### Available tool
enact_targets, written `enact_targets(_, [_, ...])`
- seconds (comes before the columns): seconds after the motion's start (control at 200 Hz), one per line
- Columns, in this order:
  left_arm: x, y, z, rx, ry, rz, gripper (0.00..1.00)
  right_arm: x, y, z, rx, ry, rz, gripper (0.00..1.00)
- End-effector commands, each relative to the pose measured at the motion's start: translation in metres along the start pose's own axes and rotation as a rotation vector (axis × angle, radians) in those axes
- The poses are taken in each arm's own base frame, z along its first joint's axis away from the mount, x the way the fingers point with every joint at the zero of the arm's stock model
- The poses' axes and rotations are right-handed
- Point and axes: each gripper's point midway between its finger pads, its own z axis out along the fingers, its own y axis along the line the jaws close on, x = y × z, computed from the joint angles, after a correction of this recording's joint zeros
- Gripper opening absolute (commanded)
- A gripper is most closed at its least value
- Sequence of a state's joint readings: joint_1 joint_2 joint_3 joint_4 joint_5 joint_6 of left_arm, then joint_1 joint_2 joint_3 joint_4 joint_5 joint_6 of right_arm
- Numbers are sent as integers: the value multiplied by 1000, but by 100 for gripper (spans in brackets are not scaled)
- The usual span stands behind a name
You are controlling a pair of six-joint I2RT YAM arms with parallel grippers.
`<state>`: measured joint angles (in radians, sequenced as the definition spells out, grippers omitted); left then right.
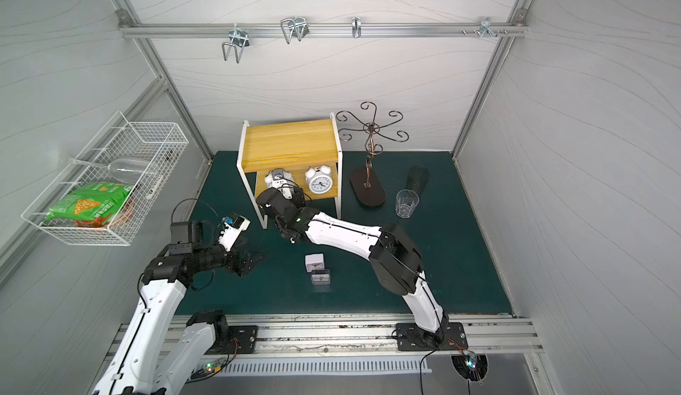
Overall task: Place the alarm clocks on the shelf by style
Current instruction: Place the alarm on the shelf.
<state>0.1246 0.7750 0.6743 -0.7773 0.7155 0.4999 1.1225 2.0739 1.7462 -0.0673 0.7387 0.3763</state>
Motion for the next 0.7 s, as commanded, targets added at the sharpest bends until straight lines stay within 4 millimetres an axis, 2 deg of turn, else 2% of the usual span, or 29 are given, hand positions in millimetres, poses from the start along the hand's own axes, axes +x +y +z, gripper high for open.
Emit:
enact_targets(0.0, [-6,2,-1,-6,-27,16,99,-20,1,5,4,-60,36,64])
enact_targets(0.695, [-6,2,-1,-7,-26,16,99,-23,1,24,50,-100,21,64])
